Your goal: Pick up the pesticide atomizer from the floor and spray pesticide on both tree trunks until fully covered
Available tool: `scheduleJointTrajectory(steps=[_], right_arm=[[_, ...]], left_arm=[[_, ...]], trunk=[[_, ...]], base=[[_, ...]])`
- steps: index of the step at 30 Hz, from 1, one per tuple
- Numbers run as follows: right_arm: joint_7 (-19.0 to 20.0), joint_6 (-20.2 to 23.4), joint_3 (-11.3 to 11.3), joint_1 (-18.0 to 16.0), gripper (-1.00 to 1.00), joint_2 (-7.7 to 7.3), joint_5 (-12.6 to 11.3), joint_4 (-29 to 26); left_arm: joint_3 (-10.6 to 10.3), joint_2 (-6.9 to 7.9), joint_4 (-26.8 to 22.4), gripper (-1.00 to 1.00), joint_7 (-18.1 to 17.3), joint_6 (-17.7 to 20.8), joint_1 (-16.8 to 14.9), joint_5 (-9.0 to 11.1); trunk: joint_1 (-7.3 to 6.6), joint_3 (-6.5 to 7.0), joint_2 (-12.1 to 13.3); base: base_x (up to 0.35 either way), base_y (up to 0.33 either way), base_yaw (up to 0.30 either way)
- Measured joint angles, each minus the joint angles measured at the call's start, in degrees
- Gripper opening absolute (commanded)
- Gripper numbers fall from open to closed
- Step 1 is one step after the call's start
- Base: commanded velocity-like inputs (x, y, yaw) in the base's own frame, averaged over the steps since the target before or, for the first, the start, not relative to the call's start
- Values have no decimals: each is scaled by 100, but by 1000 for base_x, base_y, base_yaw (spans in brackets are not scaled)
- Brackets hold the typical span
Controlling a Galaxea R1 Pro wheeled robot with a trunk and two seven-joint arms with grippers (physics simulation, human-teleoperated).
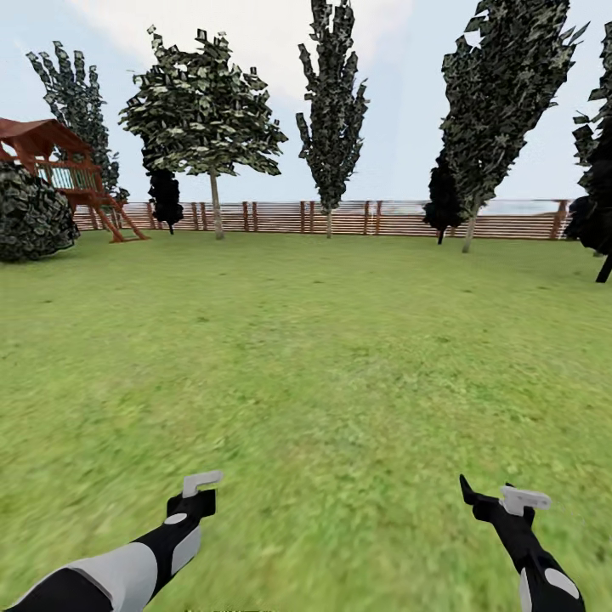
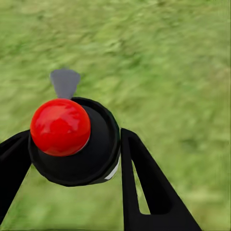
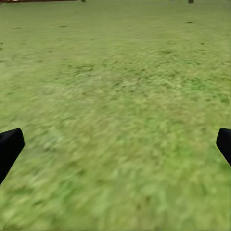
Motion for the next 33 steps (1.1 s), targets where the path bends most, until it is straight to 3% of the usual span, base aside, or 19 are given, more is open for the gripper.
scheduleJointTrajectory(steps=[33], right_arm=[[-5,0,6,-2,100,0,0,0]], left_arm=[[-1,-12,-1,-100,0,0,0,-1]], trunk=[[0,0,0]], base=[[0,0,287]])
